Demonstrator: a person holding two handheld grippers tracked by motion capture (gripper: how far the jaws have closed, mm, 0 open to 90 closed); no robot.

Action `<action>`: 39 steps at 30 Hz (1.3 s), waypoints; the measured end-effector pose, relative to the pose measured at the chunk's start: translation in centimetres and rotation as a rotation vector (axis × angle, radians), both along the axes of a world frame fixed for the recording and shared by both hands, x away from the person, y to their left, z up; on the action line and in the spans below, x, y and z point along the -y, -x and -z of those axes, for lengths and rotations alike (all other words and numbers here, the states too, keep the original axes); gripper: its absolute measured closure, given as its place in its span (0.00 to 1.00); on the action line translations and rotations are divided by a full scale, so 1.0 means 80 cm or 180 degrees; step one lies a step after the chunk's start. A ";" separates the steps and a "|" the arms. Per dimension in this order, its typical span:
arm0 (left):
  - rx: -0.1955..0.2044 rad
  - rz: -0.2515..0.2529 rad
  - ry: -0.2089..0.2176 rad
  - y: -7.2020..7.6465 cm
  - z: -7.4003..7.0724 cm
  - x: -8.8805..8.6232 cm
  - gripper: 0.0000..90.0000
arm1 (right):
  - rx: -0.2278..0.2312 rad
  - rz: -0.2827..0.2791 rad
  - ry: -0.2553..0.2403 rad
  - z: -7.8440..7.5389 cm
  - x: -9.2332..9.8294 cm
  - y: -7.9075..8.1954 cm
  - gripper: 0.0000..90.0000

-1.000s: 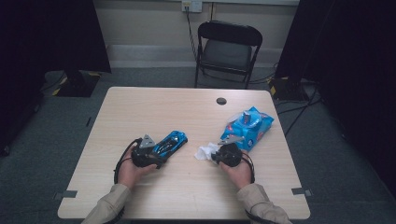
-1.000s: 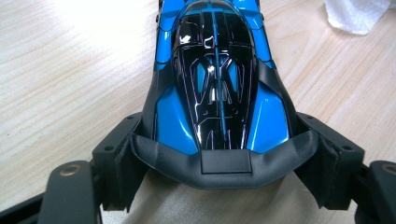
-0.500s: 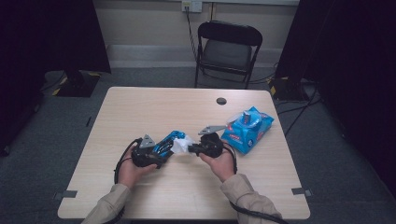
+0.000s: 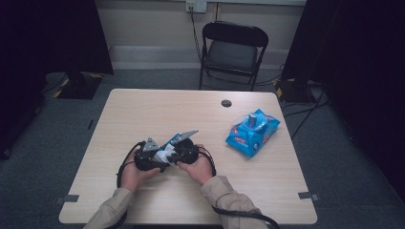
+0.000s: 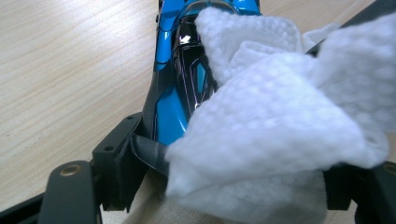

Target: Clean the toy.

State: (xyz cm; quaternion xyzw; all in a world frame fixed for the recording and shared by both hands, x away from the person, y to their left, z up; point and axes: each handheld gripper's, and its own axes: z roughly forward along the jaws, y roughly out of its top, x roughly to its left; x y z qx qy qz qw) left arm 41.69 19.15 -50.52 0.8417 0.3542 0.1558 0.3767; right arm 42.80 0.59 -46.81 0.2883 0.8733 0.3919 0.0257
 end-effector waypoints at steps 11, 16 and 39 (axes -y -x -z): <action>-0.0034 -0.0006 0.0033 0.001 0.001 0.001 0.27 | -0.0096 0.0204 -0.0068 0.007 0.018 -0.019 0.94; -0.0034 -0.0006 0.0033 0.001 0.001 0.001 0.27 | -0.0090 0.0303 -0.0040 0.008 0.027 -0.031 0.94; -0.0028 -0.0005 0.0042 0.000 0.001 0.001 0.27 | -0.0110 0.0743 -0.0062 0.004 0.055 -0.085 0.95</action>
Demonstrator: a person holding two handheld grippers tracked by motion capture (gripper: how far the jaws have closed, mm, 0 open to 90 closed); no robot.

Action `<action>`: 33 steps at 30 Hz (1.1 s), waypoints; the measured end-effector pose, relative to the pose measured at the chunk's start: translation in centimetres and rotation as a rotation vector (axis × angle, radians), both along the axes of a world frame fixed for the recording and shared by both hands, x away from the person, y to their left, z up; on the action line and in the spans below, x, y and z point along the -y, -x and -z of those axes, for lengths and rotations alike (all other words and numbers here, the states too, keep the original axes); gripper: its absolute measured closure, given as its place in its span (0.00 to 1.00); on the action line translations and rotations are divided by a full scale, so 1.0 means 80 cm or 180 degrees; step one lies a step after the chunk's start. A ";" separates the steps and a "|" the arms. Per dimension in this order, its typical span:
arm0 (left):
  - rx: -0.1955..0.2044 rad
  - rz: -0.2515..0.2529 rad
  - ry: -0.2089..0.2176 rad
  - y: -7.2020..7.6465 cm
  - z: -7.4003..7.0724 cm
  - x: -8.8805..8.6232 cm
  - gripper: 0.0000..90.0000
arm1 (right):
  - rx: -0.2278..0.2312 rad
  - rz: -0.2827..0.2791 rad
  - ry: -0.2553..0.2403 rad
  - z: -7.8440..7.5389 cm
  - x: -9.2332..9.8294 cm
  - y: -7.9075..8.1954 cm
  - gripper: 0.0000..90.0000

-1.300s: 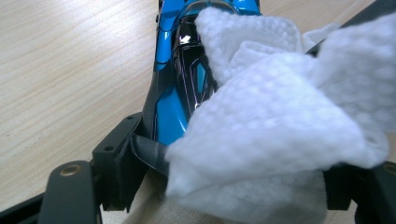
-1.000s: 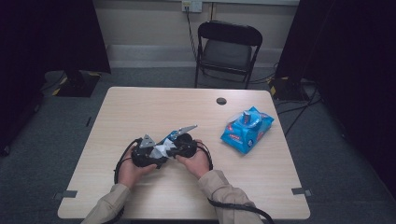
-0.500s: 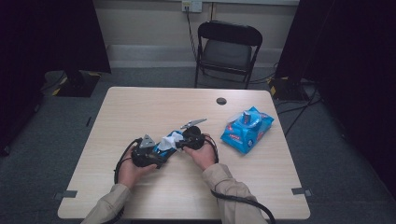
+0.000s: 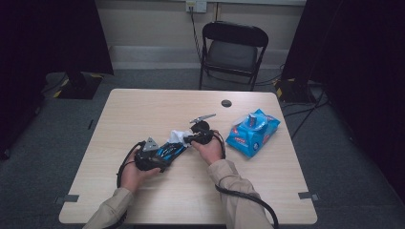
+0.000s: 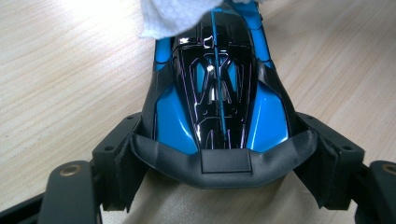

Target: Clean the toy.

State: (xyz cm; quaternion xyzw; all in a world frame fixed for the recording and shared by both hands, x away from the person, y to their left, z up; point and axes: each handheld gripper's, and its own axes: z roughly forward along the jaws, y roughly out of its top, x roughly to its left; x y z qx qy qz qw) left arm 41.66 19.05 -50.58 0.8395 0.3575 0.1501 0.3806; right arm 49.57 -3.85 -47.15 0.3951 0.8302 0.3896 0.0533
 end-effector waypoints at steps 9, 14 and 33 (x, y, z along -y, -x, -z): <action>-0.0005 0.0000 -0.0007 0.000 0.000 0.000 0.27 | -0.0005 0.0231 0.0076 0.008 0.010 -0.018 0.95; -0.0006 0.0000 -0.0006 0.000 0.000 0.000 0.27 | 0.0046 0.0179 0.0019 0.003 0.015 -0.013 0.95; -0.0001 0.0004 -0.0007 0.000 0.000 0.000 0.27 | 0.0106 -0.0710 -0.0083 -0.033 -0.043 0.055 0.94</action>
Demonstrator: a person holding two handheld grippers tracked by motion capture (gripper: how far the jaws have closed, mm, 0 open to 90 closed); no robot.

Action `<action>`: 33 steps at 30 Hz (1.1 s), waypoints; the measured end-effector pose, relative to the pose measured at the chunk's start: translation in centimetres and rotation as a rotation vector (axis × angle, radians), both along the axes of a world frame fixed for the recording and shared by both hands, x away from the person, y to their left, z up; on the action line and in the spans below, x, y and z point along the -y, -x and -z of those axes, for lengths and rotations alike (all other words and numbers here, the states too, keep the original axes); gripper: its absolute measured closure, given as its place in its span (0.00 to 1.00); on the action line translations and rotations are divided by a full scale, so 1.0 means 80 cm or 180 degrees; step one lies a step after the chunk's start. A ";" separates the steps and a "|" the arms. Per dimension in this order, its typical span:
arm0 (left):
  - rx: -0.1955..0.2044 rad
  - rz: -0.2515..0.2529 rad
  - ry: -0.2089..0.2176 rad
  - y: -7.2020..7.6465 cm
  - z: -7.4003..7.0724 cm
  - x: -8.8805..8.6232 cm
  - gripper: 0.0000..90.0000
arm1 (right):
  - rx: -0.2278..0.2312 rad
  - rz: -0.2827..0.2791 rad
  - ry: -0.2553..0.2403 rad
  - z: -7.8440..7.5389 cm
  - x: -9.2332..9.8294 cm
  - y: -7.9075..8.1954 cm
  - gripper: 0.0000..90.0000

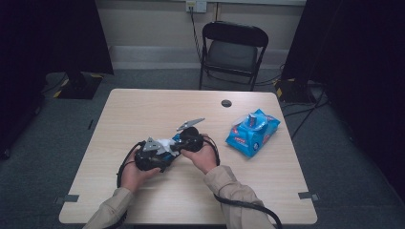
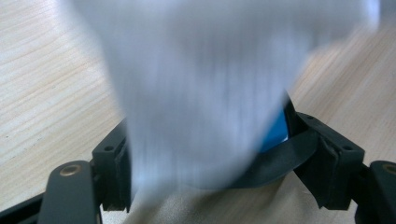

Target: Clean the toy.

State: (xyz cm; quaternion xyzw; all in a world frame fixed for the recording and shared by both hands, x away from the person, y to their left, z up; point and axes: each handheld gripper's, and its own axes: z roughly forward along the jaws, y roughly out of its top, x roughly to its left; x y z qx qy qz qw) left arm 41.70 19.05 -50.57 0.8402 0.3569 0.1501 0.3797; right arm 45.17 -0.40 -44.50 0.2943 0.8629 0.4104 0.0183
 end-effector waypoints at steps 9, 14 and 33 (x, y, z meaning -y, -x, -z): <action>0.0011 0.0007 -0.0017 0.000 0.000 0.000 0.27 | -0.0103 -0.0136 0.0040 0.023 -0.032 0.005 0.94; 0.0010 0.0007 -0.0019 0.000 0.000 0.000 0.27 | -0.0150 -0.0102 0.0028 0.029 -0.034 0.001 0.93; -0.0001 0.0002 -0.0004 0.000 0.000 0.000 0.27 | -0.0047 0.0040 0.0025 0.024 -0.029 -0.003 0.77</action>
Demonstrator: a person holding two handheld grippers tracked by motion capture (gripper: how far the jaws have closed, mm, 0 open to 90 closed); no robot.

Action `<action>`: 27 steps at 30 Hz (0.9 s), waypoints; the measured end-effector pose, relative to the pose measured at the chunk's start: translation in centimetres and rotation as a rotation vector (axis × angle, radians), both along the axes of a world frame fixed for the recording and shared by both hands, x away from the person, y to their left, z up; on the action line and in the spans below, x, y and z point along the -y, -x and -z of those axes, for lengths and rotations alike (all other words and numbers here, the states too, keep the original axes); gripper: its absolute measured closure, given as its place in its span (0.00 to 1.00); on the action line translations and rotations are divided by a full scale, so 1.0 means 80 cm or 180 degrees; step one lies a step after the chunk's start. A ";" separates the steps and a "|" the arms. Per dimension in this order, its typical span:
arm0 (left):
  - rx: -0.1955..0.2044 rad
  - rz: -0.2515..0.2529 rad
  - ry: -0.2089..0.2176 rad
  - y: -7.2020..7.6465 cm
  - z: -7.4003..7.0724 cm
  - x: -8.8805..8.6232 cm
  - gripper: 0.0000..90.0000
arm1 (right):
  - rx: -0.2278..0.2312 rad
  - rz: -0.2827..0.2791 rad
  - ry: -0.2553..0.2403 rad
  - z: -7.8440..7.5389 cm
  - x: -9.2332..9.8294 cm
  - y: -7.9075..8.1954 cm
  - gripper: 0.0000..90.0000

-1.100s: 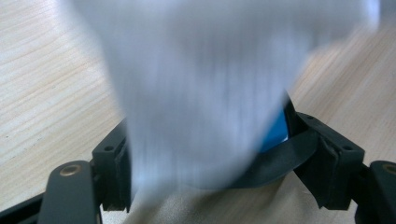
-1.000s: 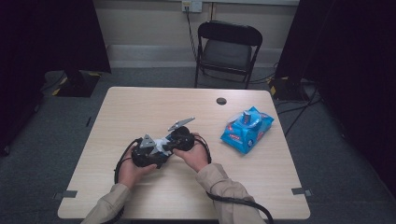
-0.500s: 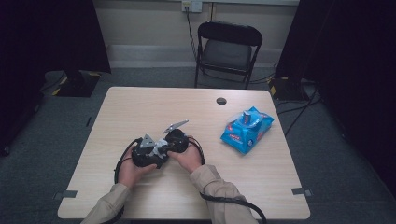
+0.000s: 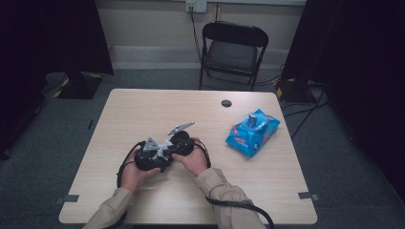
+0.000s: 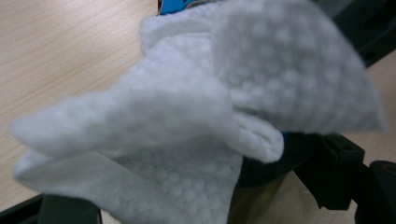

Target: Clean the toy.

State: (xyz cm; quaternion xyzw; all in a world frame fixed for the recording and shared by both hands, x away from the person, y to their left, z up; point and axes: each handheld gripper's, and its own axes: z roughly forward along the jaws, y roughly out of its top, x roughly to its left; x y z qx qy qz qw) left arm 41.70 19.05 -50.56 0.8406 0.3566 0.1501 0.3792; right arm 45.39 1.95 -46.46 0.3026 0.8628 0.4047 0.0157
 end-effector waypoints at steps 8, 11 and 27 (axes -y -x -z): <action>0.0000 -0.0004 0.0005 0.000 0.000 0.000 0.27 | 0.0030 0.0110 0.0019 -0.003 0.001 -0.006 0.72; -0.0001 -0.0003 0.0005 0.000 0.000 0.000 0.27 | 0.0048 0.0134 0.0009 -0.001 -0.001 -0.009 0.76; 0.0000 -0.0004 0.0005 0.000 0.000 0.000 0.27 | 0.0043 0.0354 -0.0081 0.001 0.015 -0.031 0.94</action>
